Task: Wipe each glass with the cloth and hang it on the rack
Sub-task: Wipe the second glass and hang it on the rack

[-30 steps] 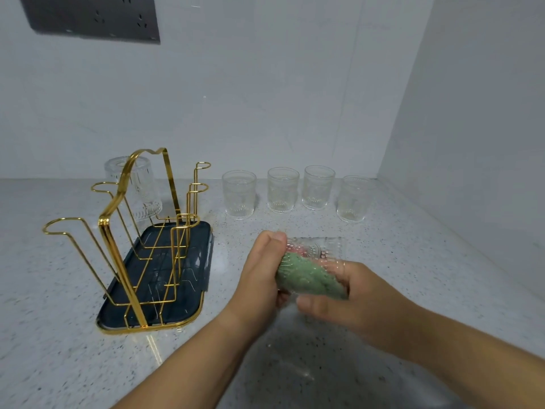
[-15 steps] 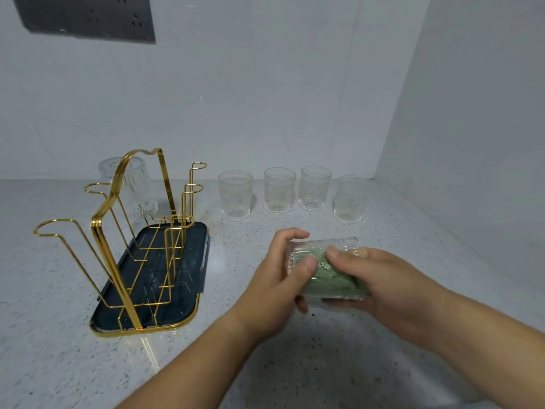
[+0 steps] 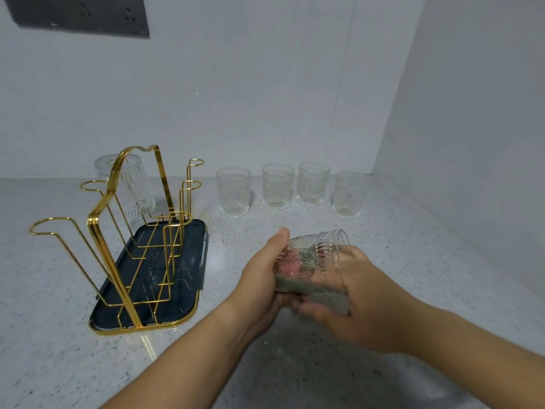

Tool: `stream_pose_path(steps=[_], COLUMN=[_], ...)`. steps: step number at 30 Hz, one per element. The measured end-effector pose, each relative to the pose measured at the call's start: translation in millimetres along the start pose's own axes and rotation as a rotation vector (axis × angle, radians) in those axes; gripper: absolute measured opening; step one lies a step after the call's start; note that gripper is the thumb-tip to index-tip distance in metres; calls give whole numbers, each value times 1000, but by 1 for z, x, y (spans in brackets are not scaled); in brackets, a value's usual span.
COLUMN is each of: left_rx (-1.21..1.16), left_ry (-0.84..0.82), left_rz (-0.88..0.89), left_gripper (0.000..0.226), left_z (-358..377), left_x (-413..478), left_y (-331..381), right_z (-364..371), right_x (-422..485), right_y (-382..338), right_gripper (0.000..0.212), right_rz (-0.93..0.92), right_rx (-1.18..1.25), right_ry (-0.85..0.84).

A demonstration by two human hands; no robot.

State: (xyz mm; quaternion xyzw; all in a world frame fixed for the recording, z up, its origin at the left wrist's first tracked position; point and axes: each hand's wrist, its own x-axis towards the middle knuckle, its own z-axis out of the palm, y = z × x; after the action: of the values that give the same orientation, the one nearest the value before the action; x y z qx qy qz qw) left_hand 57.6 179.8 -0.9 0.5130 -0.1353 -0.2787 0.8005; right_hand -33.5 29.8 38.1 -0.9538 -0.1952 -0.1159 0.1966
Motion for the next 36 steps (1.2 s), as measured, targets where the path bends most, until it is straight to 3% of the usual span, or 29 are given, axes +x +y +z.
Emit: stream_pose_path(steps=[2, 5, 7, 10, 12, 17, 20, 25, 27, 30, 36], left_rx=[17, 129, 173, 110, 62, 90, 120, 66, 64, 53, -12], left_ry=[74, 99, 94, 130, 134, -57, -87, 95, 123, 182, 239], left_rz=[94, 298, 329, 258, 114, -169, -116, -9, 22, 63, 57], left_gripper=[58, 40, 36, 44, 61, 76, 82, 79, 81, 84, 88], left_z=[-2, -6, -6, -2, -2, -4, -3, -9, -9, -8, -9], left_x=[2, -1, -4, -4, -2, -5, -3, 7, 8, 7, 6], left_y=[-2, -3, -3, -1, 1, 6, 2, 1, 0, 0, 4], right_z=[4, 8, 6, 6, 6, 3, -3, -19, -21, -19, -18], right_x=[4, 8, 9, 6, 5, 2, 0, 1, 2, 2, 2], right_y=[-6, -13, -18, -18, -16, -7, -2, 2, 3, 2, 5], right_gripper=[12, 25, 28, 10, 17, 11, 11, 10, 27, 41, 40], right_rz=[171, 427, 459, 401, 316, 238, 335, 419, 470, 455, 448], right_rx=[406, 1110, 1260, 861, 587, 358, 441, 705, 824, 987, 1081], right_ry=[69, 47, 51, 75, 38, 19, 27, 186, 244, 344, 443])
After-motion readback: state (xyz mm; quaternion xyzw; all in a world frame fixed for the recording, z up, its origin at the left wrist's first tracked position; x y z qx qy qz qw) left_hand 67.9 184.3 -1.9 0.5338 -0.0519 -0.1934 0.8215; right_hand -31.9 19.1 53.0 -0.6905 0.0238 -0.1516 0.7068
